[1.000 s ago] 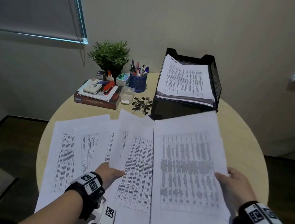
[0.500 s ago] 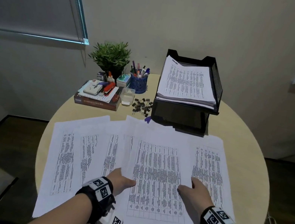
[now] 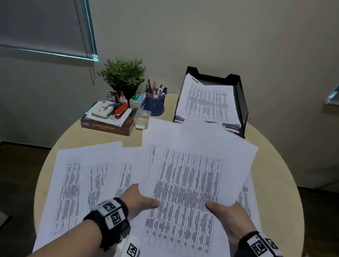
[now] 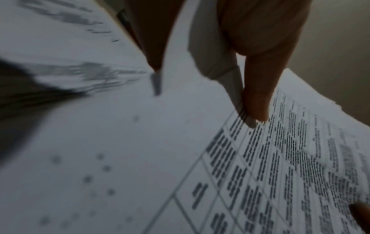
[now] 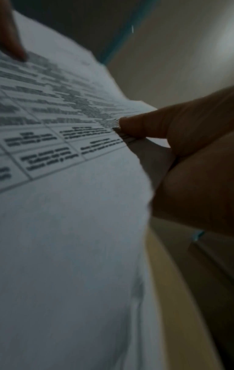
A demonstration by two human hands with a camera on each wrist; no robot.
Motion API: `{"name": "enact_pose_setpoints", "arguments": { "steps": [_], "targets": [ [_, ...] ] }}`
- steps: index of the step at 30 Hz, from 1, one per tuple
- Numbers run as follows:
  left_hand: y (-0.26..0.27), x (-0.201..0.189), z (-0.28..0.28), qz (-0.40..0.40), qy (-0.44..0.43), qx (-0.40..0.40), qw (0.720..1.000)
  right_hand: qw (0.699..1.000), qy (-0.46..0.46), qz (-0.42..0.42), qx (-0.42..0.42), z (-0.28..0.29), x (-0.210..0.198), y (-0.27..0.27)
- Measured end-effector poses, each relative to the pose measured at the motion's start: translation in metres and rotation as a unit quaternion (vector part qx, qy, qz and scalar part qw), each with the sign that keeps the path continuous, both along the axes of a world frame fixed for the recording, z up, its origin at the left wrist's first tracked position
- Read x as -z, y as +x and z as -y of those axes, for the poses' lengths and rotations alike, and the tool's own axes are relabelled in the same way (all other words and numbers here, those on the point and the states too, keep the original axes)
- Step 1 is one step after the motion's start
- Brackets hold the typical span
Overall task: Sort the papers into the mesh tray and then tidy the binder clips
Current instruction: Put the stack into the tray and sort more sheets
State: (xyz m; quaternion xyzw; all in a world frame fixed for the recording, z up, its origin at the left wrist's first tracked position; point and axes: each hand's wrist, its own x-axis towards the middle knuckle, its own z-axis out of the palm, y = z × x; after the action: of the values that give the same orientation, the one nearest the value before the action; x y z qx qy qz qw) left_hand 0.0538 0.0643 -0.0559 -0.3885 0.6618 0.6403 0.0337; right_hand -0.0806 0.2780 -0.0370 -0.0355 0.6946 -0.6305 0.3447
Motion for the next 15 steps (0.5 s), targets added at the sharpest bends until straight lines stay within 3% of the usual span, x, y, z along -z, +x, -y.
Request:
{"name": "enact_pose_setpoints", "arguments": {
  "steps": [4, 7, 11, 15],
  "targets": [
    [-0.018, -0.057, 0.008, -0.147, 0.034, -0.036, 0.988, 0.994, -0.084, -0.064, 0.018, 0.014, -0.041, -0.014],
    [-0.034, -0.094, 0.021, -0.211, -0.027, -0.034, 0.977, 0.983, -0.111, -0.14, 0.036, 0.022, -0.077, -0.025],
    [-0.043, -0.112, 0.032, -0.221, -0.078, -0.018, 0.972, 0.98, -0.077, -0.18, 0.022, 0.024, -0.089, -0.037],
    [-0.048, -0.111, 0.025, -0.242, -0.071, -0.044, 0.967, 0.977, -0.15, -0.153, 0.024, 0.027, -0.085, -0.029]
  ]
}}
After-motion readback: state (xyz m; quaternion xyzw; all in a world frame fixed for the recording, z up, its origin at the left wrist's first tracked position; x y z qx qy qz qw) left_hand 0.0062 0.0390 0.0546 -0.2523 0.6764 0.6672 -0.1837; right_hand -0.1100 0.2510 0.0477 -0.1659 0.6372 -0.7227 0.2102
